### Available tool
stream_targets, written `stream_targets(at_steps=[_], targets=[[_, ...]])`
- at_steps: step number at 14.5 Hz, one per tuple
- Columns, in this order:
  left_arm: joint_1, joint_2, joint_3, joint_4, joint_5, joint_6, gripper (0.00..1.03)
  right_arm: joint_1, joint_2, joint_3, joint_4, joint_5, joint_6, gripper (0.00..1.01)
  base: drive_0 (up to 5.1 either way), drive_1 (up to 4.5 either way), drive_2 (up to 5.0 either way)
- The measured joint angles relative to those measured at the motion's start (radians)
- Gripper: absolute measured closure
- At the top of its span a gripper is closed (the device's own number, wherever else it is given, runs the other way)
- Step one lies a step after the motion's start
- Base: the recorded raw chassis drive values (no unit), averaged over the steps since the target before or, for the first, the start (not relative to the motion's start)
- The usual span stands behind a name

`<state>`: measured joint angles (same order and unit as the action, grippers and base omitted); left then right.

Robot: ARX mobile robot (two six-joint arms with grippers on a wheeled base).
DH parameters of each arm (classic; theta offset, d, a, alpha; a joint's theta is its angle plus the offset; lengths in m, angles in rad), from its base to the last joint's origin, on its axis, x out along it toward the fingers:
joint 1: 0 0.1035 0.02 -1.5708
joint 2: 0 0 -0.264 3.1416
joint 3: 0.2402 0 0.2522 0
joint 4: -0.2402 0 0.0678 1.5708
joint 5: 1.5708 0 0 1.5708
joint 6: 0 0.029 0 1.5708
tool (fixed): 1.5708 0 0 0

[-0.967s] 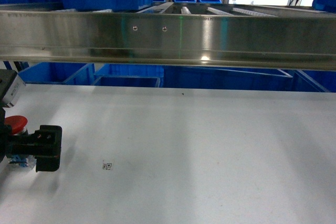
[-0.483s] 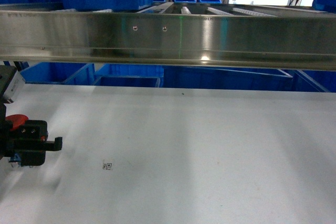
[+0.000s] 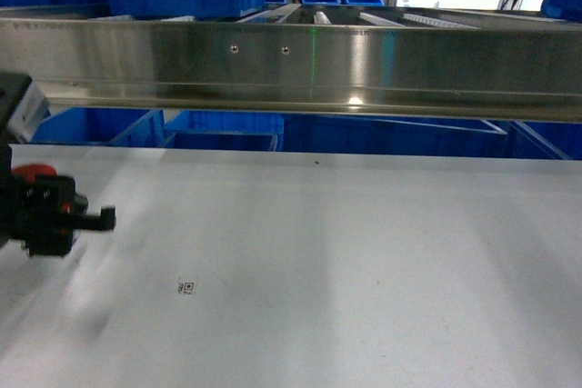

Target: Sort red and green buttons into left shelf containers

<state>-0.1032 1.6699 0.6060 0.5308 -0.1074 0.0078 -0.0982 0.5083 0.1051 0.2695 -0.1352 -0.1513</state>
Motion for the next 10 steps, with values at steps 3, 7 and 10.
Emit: stream_targets(at_steps=[3,7,10], targets=[[0.025,-0.245,0.107,-0.091,0.085,-0.009,0.76,0.0,0.0,0.0,0.0,0.0,0.0,0.74,0.0,0.0,0.0],[-0.023,-0.526,0.113,-0.288,0.015,-0.057,0.76,0.0,0.0,0.0,0.0,0.0,0.0,0.74,0.0,0.0,0.0],[-0.159,-0.72,0.113,-0.489,-0.097,-0.089,0.76,0.0,0.0,0.0,0.0,0.0,0.0,0.74,0.0,0.0,0.0]])
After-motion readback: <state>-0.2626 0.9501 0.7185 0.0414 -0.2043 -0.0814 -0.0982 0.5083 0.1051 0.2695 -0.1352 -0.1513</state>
